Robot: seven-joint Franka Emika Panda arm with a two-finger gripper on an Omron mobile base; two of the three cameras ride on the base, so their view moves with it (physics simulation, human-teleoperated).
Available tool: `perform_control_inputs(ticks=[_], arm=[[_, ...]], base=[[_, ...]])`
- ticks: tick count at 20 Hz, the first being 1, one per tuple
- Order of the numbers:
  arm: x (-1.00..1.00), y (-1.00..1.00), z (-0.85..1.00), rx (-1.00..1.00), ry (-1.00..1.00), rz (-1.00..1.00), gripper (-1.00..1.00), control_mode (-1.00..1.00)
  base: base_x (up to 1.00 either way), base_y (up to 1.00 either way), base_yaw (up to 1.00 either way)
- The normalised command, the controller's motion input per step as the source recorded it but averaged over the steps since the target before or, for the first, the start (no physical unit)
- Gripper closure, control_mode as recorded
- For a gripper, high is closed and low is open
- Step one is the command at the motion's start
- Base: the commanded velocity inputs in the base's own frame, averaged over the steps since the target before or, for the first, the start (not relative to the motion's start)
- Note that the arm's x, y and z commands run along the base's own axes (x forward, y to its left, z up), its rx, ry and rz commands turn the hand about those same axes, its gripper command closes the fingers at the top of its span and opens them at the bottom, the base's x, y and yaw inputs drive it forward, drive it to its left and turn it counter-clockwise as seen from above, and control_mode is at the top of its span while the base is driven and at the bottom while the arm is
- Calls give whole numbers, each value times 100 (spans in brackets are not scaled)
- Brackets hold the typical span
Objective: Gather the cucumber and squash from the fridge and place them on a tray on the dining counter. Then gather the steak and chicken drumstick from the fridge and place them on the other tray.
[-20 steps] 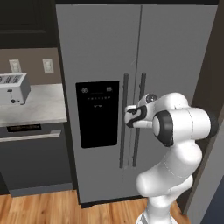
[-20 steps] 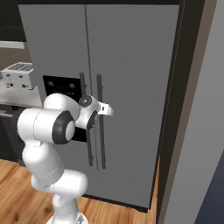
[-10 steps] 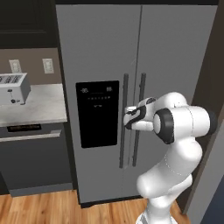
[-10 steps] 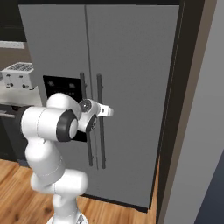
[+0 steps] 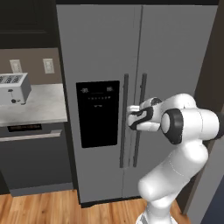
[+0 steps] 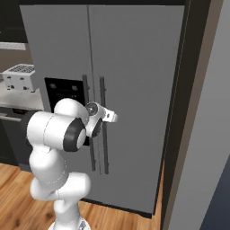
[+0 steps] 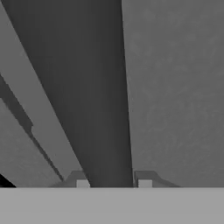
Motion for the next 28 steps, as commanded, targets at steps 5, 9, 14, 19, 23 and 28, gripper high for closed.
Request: perform_control_inputs(ticks=[5, 9, 14, 19, 23, 28], arm=[[-93, -100, -13, 28, -4, -15, 100, -100], [-96, -100, -20, 24, -15, -14, 100, -100], [-99, -100, -7, 24, -12, -15, 100, -100], [-97, -100, 0, 25, -3, -21, 100, -100], [-94, -100, 0, 26, 0, -21, 100, -100], [-97, -91, 12, 24, -16, -21, 100, -100]], base=[[0, 0, 0], [0, 0, 0], [0, 0, 0], [0, 0, 0], [0, 0, 0], [0, 0, 0]])
